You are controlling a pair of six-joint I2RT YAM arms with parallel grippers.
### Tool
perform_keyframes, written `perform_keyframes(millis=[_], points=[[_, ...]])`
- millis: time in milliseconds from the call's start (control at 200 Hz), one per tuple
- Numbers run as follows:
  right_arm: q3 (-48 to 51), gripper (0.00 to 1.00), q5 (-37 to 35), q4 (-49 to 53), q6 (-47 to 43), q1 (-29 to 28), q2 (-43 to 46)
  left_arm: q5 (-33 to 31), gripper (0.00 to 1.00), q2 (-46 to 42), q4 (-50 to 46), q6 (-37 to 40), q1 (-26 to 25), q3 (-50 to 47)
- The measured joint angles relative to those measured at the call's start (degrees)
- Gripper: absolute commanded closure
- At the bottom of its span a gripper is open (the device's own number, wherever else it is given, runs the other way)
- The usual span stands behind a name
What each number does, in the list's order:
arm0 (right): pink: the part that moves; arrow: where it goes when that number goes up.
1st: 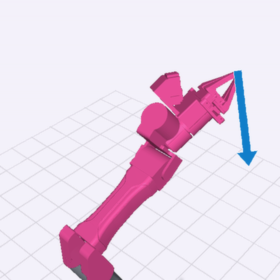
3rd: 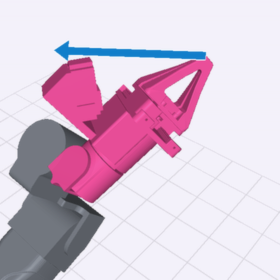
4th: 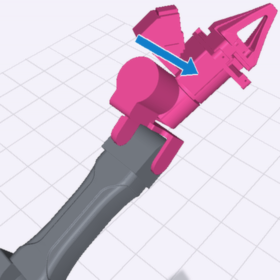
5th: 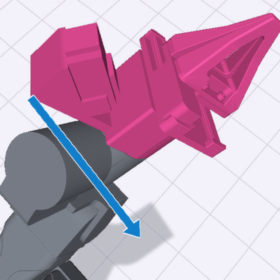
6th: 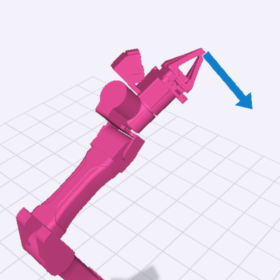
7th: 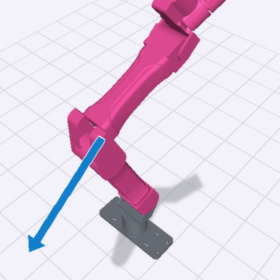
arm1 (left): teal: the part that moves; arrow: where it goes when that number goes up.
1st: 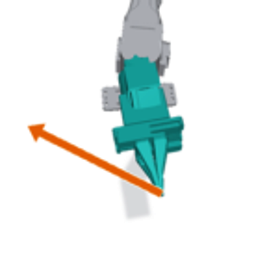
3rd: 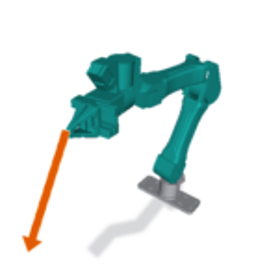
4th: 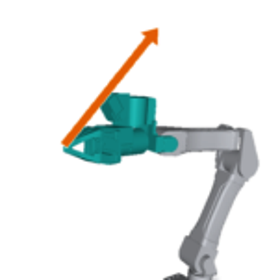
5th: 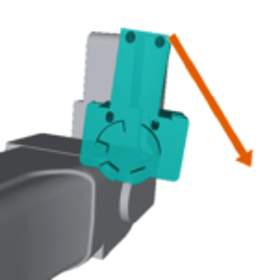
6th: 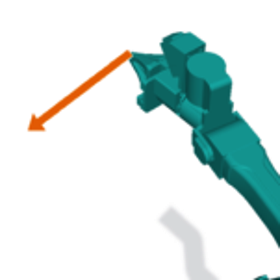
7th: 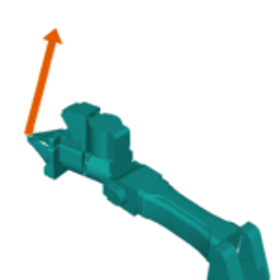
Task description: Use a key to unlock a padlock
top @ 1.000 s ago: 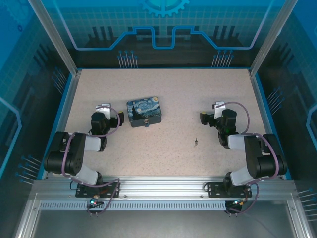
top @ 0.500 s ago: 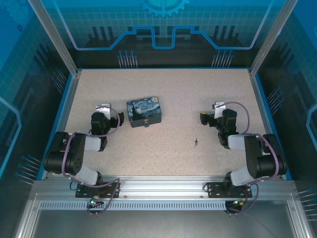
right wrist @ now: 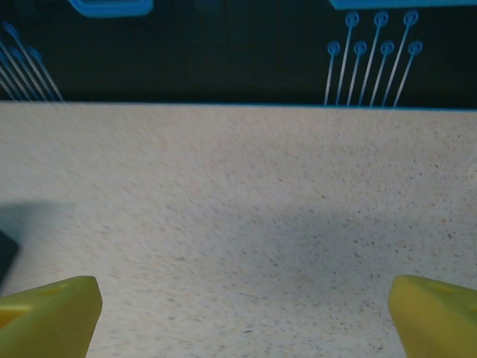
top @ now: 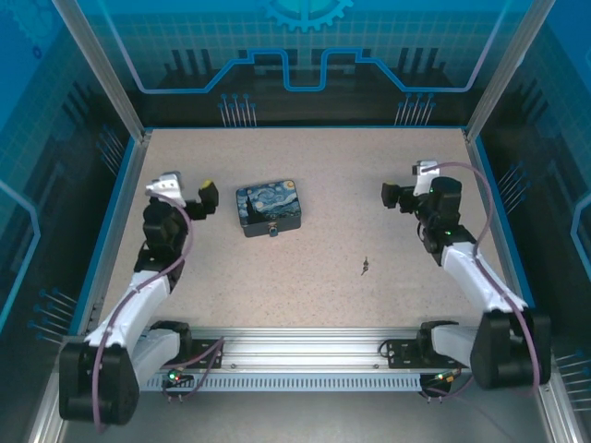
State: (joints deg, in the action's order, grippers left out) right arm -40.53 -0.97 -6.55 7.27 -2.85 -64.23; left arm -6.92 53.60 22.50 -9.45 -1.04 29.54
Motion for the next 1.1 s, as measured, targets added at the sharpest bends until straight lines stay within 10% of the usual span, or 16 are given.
perform_keyframes(millis=[390,1101], points=[[-1.7,0.12,2.6,31.9,14.8,-12.1,3.3,15.6,0.02,-6.8,-18.0,-19.6,-5.8,0.4],[1.0,0.60,-2.6,34.3,23.9,-20.4,-15.9,17.7,0.12,-7.9,-22.1,-18.9,-11.5,-0.7]])
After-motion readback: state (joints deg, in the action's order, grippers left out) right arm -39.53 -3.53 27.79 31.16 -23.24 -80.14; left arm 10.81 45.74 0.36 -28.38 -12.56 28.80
